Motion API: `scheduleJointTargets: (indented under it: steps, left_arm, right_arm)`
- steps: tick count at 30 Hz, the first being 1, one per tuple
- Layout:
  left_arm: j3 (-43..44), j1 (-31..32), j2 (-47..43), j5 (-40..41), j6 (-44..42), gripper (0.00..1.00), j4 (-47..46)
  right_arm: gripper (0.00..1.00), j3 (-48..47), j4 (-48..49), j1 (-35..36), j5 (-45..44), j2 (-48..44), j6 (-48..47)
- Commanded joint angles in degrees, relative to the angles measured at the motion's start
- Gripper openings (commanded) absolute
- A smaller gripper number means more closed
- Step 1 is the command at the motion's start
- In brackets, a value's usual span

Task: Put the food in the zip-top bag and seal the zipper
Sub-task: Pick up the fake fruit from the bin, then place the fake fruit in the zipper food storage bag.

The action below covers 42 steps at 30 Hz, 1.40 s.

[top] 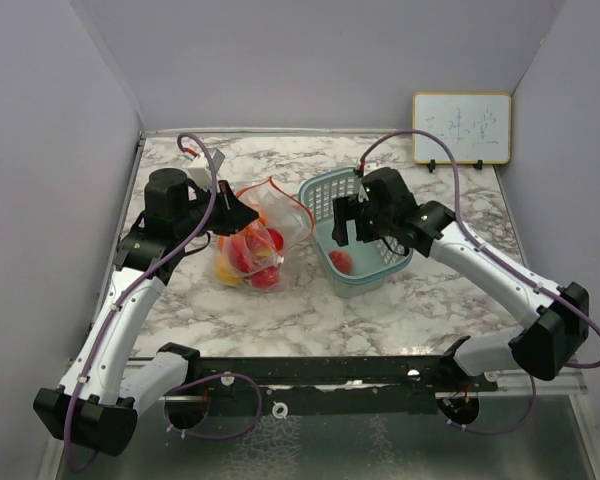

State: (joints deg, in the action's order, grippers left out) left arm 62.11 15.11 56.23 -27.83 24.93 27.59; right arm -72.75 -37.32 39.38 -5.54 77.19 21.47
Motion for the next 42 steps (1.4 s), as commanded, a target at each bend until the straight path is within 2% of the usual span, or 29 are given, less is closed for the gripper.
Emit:
scheduleJointTargets:
  steps: [1,16,18,20,24,26,28,33,38,42]
  left_arm:
    - [0.3,-0.2,-0.8,-1.0,-0.4,0.0,-1.2]
    - [-2.1,-0.2,0.2,-1.1,-0.8,0.0,-1.8]
    - [-2.0,-0.2,0.3,-1.1,-0.9,0.0,-1.7]
    - [-1.8,-0.1,0.4,-1.0,-1.1,0.0,-1.5]
    - [-2.1,-0.1,0.5,-0.7,-1.2,0.0,-1.2]
    - [-2.1,-0.2,0.5,-0.8,-1.0,0.0,-1.3]
    - [-1.8,-0.2,0.6,-0.9,-0.8,0.0,-1.2]
    - [-0.8,-0.2,0.4,-0.9,0.0,0.0,-1.3]
    - [-1.1,-0.2,0.6,-1.5,0.7,0.0,-1.9]
    - [-2.3,-0.2,1.0,-2.6,2.1,0.0,-3.6]
  right_arm:
    - [0.94,4.7,-5.9,0.3,-4.0,3.4,1.9]
    - [0.93,7.5,8.4,0.3,2.7,19.4,-0.6]
    - [0.87,7.7,9.4,0.3,3.4,20.8,-0.6]
    - [0.74,7.8,9.9,0.3,5.0,22.0,-0.6]
    - [0.4,8.1,9.8,0.3,4.5,22.4,-0.3]
    - [0.3,7.5,8.6,0.3,2.7,21.2,-0.6]
    - [0.26,6.4,7.0,0.3,0.4,18.9,-1.2]
    - [0.25,1.3,3.7,0.3,-1.8,8.0,-3.9]
    - [0.24,-0.8,9.9,0.3,14.5,-2.5,-6.1]
    - [0.22,0.1,17.7,0.8,31.2,-4.7,-3.1]
